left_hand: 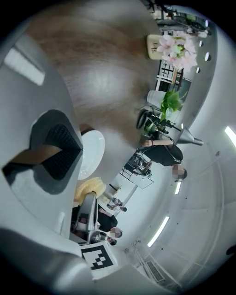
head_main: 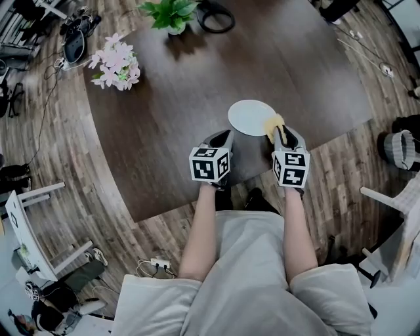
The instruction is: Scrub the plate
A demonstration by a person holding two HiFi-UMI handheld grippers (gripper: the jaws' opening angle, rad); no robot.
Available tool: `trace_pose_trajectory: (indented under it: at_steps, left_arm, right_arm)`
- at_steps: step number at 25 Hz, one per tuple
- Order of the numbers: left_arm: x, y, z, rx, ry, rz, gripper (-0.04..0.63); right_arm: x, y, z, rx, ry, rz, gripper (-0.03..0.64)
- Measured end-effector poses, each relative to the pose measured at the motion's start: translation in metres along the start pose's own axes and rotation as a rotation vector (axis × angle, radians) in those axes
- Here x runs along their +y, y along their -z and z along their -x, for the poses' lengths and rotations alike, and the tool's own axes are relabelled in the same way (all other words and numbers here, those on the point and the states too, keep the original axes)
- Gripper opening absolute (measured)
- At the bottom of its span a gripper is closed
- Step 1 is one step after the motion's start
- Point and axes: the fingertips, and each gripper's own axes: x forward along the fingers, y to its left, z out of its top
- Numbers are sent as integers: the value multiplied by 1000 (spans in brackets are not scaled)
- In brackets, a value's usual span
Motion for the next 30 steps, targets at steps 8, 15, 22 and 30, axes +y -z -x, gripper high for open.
trace_pose_trajectory:
  at_steps: [8,15,22,30]
  left_arm:
    - [-55,-25,51,-158,-158,-53,2]
    - [-96,8,91,-195,-198,-74,2]
    - [-129,24,110,-210,-193,-121,2]
    - [-153,31,115,-221,-164,-158,2]
  right_arm:
    - [5,-20,56,-120,-122,-43,78]
    - [18,5,100,-139,-192,-13,78]
    - [22,14,129,-156,-220,-2,77]
    - [14,18,151,-175,-215,-18,76]
